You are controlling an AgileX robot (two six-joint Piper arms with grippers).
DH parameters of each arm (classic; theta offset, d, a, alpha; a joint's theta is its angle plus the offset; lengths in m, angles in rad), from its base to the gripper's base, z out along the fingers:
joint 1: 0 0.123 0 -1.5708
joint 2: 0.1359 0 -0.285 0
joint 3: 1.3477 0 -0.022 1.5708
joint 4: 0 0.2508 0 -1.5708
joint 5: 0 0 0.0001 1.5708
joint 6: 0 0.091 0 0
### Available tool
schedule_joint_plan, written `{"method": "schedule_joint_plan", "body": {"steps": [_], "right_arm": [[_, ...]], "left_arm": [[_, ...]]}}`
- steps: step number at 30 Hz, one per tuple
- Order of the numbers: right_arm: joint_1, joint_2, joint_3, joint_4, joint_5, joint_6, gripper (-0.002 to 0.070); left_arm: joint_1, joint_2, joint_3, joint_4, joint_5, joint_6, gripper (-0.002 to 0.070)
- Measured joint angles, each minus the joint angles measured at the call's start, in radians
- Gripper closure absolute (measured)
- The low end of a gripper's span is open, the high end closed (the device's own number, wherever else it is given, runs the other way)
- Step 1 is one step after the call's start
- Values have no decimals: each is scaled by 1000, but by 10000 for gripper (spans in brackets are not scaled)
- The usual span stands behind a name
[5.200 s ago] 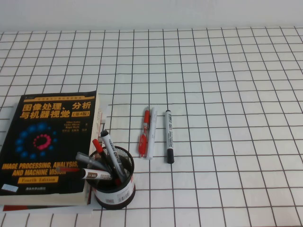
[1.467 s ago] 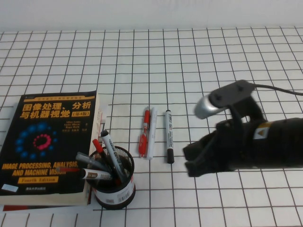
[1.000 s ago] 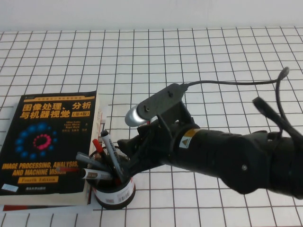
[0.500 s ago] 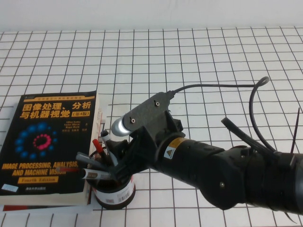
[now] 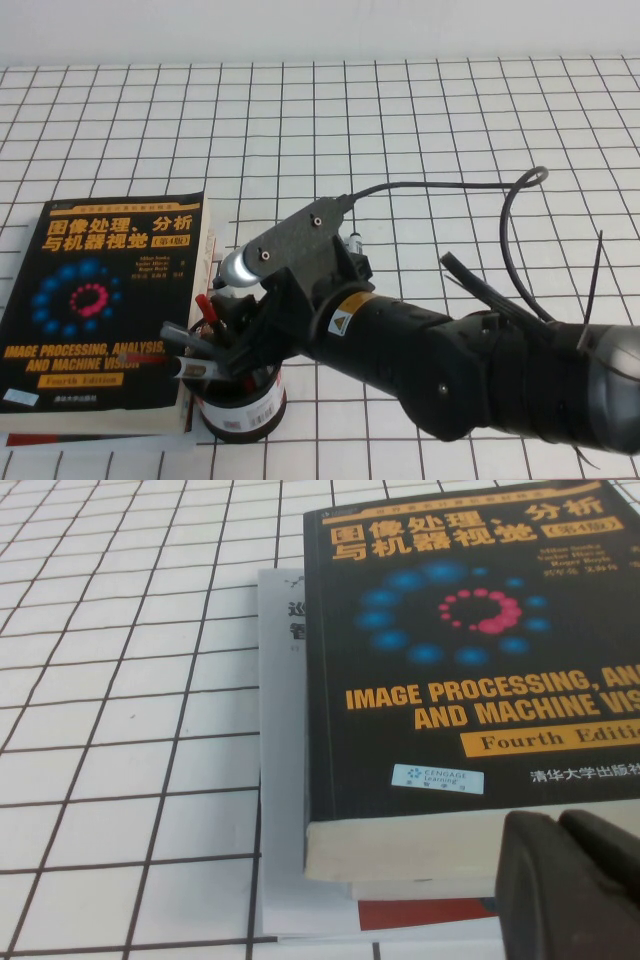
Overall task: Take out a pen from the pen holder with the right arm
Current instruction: 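Take a marker out of the pen holder and lay it on the table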
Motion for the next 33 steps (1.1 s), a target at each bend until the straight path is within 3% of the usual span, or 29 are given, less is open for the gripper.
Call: {"method": "schedule_joint_plan", "body": {"steps": [33], "right_arm": [[1,114,-57,57,-81,-2,288]], "left_arm": [[0,0,0,0,0,0,679]]}}
